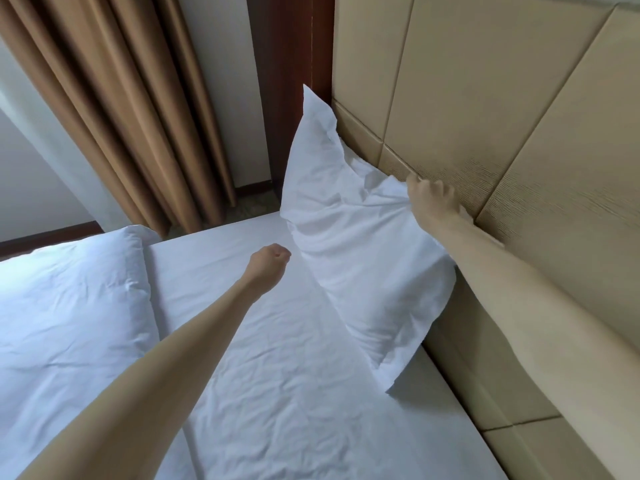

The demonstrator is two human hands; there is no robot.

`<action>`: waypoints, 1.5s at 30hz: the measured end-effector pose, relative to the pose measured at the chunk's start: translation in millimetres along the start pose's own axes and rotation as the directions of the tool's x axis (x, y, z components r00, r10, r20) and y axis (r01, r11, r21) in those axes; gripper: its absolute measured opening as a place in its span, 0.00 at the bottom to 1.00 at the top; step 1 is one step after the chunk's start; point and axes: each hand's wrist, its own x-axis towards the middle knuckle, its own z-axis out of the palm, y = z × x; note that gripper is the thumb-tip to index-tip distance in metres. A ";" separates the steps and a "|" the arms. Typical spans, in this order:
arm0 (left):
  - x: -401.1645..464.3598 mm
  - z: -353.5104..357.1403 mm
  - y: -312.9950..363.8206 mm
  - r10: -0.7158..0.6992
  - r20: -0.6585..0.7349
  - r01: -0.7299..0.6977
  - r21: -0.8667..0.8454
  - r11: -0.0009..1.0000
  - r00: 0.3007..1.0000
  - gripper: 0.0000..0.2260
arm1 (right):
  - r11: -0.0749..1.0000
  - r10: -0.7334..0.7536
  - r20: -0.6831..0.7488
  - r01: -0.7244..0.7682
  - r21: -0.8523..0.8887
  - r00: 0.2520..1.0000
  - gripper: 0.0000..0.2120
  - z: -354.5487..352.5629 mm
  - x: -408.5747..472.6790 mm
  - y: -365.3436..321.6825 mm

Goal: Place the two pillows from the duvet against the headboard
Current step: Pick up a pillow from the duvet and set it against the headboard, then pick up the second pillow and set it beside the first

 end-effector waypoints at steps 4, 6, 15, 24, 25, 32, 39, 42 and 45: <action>8.2 1.0 -9.2 -0.038 -0.051 0.038 -0.002 0.999 0.998 0.14 | 0.991 -0.125 -0.134 0.131 0.032 0.983 0.12 4.9 -0.7 -8.1; 11.3 8.8 -16.1 -0.071 -0.055 0.070 -0.021 0.997 0.996 0.15 | 0.990 -0.128 0.023 0.129 -0.048 0.992 0.19 26.7 -17.4 -2.4; 6.9 40.8 -15.7 -0.137 0.100 0.154 -0.186 0.970 0.985 0.14 | 0.875 0.222 0.021 -0.208 0.438 0.975 0.13 39.4 -33.7 19.9; -41.9 13.8 -19.7 -0.139 0.123 0.159 -0.169 0.973 0.983 0.14 | 0.804 0.294 0.162 -0.336 0.491 0.942 0.09 5.8 -76.8 13.5; -50.2 8.3 -20.2 -0.138 0.118 0.156 -0.162 0.974 0.983 0.14 | 0.809 0.286 0.210 -0.353 0.469 0.935 0.11 3.5 -85.3 12.6; -118.6 -26.4 -12.3 -0.076 0.089 0.088 -0.148 0.985 0.993 0.14 | 0.713 0.254 0.350 -0.419 0.562 0.902 0.12 -33.7 -149.2 -6.5; -203.3 -52.1 -19.3 0.019 0.101 0.004 -0.224 0.975 0.995 0.13 | 0.538 0.186 0.278 -0.335 0.774 0.942 0.06 -97.4 -213.8 -60.0; -242.7 -67.3 -31.4 0.009 0.103 0.027 -0.341 0.940 0.995 0.13 | 0.371 0.215 0.292 -0.354 0.858 0.932 0.07 -126.3 -249.1 -90.3; -284.7 -89.0 -47.5 0.017 0.050 0.008 -0.451 0.893 0.999 0.12 | 0.191 0.216 0.337 -0.378 0.906 0.917 0.10 -151.9 -288.8 -122.5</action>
